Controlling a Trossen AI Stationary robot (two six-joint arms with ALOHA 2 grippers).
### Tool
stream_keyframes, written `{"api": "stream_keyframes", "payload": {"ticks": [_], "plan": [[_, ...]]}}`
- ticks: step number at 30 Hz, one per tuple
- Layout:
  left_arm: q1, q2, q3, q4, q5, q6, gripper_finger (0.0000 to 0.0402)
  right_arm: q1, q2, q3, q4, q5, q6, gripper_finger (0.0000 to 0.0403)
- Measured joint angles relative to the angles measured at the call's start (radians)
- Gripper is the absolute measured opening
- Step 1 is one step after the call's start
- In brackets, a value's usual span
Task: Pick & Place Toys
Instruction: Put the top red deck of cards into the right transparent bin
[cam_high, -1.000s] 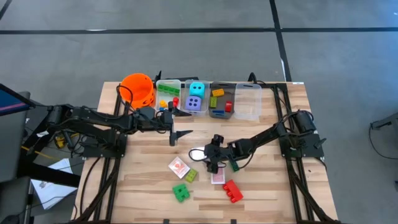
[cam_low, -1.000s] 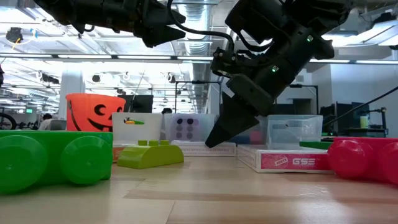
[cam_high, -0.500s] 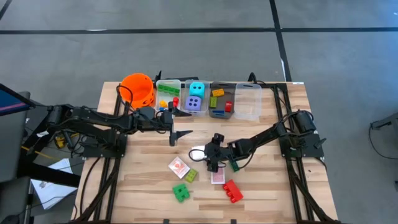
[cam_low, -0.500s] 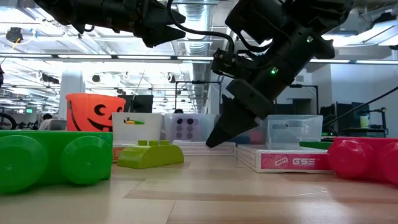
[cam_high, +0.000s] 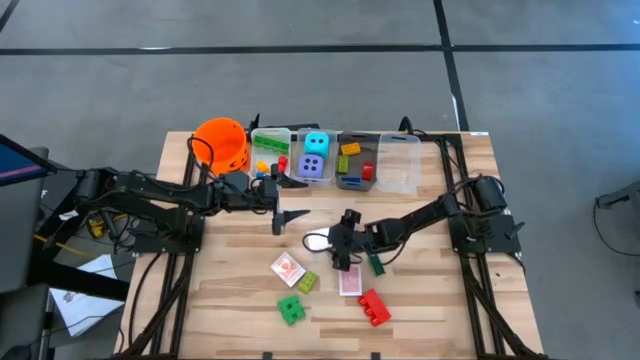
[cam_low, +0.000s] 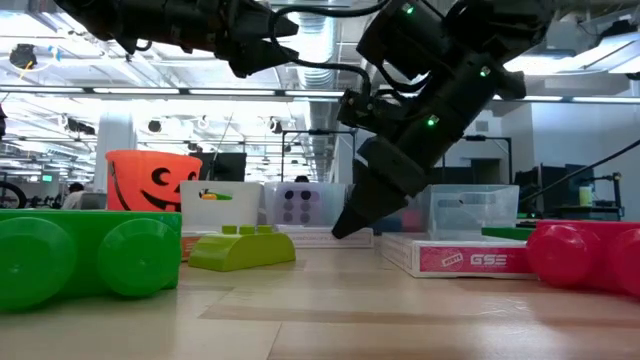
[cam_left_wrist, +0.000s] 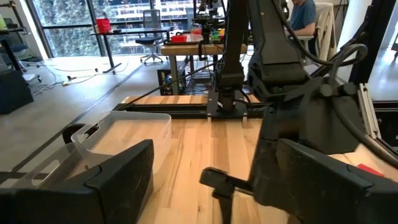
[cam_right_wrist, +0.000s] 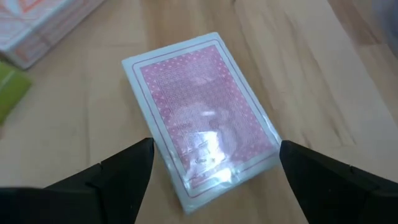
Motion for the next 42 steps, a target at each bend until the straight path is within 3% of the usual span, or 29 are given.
{"api": "stream_keyframes", "payload": {"ticks": [6,18,26,32,42], "plan": [[-0.002,0.000,0.000,0.000,0.000,0.000,0.0332,-0.035,0.000,0.000,0.000,-0.023,0.069,0.0342],[-0.002,0.000,0.000,0.000,0.001,0.000,0.0333,-0.028,-0.001,0.001,0.001,-0.343,0.046,0.0342],[-0.002,0.000,0.000,-0.001,0.001,0.000,0.0334,0.007,-0.001,0.001,-0.006,-0.332,0.052,0.0342],[-0.002,0.000,0.000,-0.001,0.001,0.000,0.0329,0.000,-0.003,0.002,-0.071,-0.210,0.058,0.0342],[-0.002,0.000,0.000,-0.001,0.001,0.000,0.0333,-0.037,-0.003,0.002,-0.066,-0.189,-0.045,0.0342]]}}
